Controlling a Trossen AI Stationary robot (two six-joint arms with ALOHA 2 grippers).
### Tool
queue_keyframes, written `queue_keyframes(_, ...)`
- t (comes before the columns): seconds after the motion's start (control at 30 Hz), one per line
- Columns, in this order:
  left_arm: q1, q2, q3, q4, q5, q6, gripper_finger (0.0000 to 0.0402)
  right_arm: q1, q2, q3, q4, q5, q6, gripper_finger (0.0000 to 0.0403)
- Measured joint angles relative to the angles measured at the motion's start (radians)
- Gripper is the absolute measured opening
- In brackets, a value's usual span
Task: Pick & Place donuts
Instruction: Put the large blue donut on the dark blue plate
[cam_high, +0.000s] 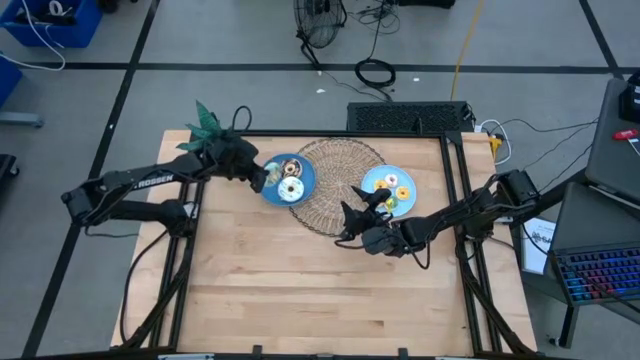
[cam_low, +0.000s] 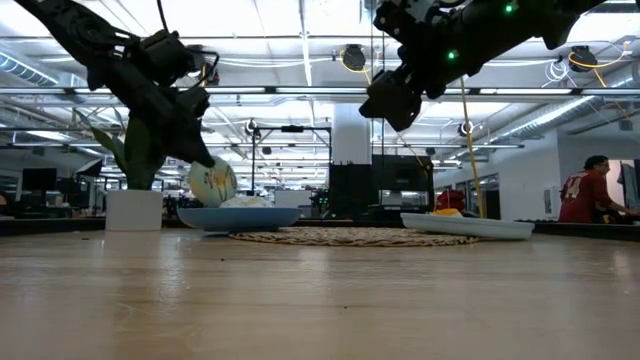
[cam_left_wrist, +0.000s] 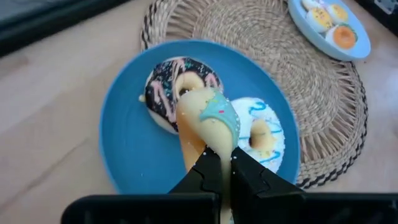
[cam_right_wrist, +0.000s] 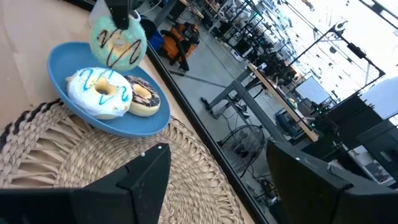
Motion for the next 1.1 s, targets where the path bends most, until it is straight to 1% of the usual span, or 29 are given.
queue_keyframes(0.27,0.073,0.081,0.000,-0.017,0.119,0.008,0.0008,0.001,0.000,0.000,0.000,0.000,0.024,0.0251)
queue_keyframes(0.47,0.089,0.124,0.000,-0.006,0.165,0.016,0.0008,0.001,0.000,0.000,0.000,0.000,0.024,0.0251)
queue_keyframes(0.53,0.093,0.136,0.000,-0.009,0.163,0.019,0.0008,0.001,0.000,0.000,0.000,-0.001,0.024,0.0251)
queue_keyframes(0.73,0.104,0.167,0.000,-0.018,0.110,0.032,0.0008,0.001,0.000,0.000,0.000,-0.001,0.024,0.0251)
queue_keyframes(0.97,0.097,0.185,0.000,-0.015,0.084,0.046,0.0037,0.001,0.000,0.000,0.000,-0.003,0.024,0.0251)
queue_keyframes(1.1,0.092,0.185,0.000,-0.012,0.084,0.052,0.0042,0.001,0.000,0.000,0.000,-0.004,0.024,0.0251)
